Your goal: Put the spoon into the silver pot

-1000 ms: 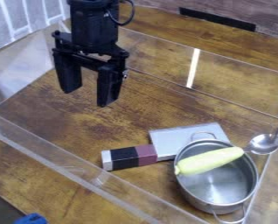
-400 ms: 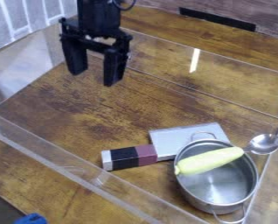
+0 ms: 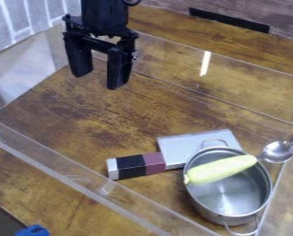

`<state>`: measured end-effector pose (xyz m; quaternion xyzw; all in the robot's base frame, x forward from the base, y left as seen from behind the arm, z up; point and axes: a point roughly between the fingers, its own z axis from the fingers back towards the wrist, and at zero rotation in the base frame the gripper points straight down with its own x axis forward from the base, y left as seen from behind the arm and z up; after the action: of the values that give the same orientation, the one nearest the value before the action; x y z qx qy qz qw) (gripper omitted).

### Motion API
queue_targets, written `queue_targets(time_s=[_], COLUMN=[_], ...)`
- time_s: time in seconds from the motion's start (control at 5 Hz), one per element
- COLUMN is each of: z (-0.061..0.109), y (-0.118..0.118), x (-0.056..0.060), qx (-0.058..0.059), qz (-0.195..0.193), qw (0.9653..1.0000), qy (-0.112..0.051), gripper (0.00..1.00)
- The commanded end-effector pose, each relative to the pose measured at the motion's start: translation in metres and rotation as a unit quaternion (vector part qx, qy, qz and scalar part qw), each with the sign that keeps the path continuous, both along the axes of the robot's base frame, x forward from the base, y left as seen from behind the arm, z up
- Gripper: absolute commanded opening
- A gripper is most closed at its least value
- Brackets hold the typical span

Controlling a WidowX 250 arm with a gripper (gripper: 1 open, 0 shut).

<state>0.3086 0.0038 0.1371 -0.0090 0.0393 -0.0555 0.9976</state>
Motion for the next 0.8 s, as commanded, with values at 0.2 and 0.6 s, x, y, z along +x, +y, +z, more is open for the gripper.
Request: queue_targets(time_s=[0.2,0.6], z=[0.014,0.006], y=[-0.009,-0.021], x=[-0.017,-0.017], qx=[-0.007,0.004], qz=[0.025,0.041], qw=[0.9993,0.9985], qy=[-0.029,-0.035], gripper=[1.00,1.00])
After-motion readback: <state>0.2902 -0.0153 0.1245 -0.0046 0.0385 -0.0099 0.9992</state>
